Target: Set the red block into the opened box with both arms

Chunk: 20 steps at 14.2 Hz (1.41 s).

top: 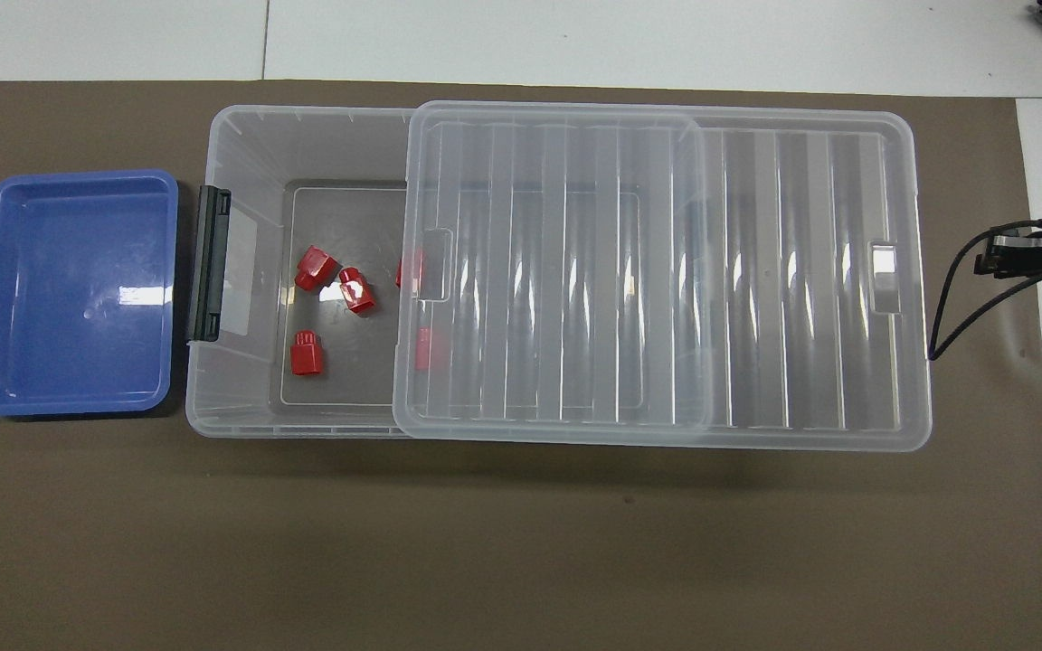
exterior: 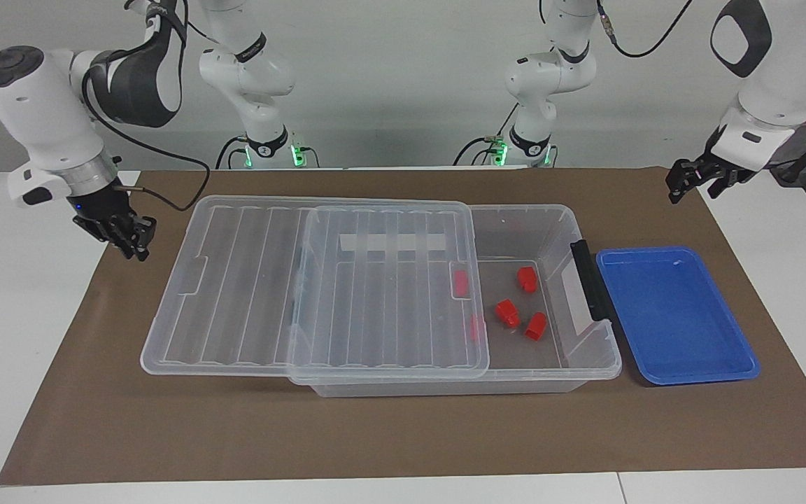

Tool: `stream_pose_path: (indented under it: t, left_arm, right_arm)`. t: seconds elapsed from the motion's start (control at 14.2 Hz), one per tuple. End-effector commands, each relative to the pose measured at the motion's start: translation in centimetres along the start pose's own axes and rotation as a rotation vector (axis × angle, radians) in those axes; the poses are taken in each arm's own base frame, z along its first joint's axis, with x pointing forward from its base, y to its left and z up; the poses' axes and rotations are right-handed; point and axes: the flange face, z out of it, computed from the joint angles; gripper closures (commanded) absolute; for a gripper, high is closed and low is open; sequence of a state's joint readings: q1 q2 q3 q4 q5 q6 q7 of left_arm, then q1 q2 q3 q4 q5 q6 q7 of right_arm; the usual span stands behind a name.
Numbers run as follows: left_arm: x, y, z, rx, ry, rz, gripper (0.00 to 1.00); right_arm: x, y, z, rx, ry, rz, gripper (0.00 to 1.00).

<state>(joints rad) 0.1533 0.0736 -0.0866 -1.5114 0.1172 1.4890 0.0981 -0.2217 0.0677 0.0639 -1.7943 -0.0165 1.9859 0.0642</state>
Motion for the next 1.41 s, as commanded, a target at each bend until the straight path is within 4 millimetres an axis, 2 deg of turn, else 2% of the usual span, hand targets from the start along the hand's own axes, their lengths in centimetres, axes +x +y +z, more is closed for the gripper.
stream_pose_path:
  t: [0.0, 0.14, 0.28, 0.35, 0.49, 0.64, 0.92, 1.2, 1.34]
  left_arm:
    - [-1.1, 1.2, 0.5, -0.009, -0.01, 0.036, 0.0]
    - [-1.1, 1.6, 0.3, -0.008, -0.002, 0.043, 0.0]
    - [-1.0, 1.0, 0.1, -0.007, 0.009, 0.034, 0.0]
    - [-1.1, 0.5, -0.6, -0.005, 0.032, 0.023, 0.0]
    - [-2.5, 0.4, -3.2, 0.003, 0.076, 0.02, 0.0]
    - [-2.8, 0.8, -3.8, 0.003, 0.074, 0.028, 0.0]
    - [-3.1, 3.9, -4.8, 0.009, 0.09, 0.075, 0.0]
    - [-3.1, 3.6, -4.9, 0.01, 0.103, 0.07, 0.0]
    - [-3.4, 2.8, -4.9, 0.01, 0.103, 0.054, 0.0]
  right_arm:
    - [1.0, 0.7, 2.9, 0.006, 0.017, -0.008, 1.0]
    - [1.5, 0.0, 4.4, 0.011, 0.017, -0.017, 1.0]
    - [1.5, -0.6, 4.7, 0.018, 0.014, -0.024, 1.0]
    - [1.4, -1.6, 4.7, 0.025, 0.012, -0.036, 1.0]
    - [1.2, -2.9, 4.8, 0.03, 0.005, -0.059, 1.0]
    - [0.9, -4.9, 4.8, 0.037, 0.003, -0.089, 1.0]
    - [0.3, -7.9, 4.8, 0.042, -0.011, -0.144, 1.0]
    - [-1.1, -12.1, 4.7, 0.075, -0.05, -0.272, 1.0]
    - [-1.7, -14.1, 4.6, 0.1, -0.051, -0.301, 1.0]
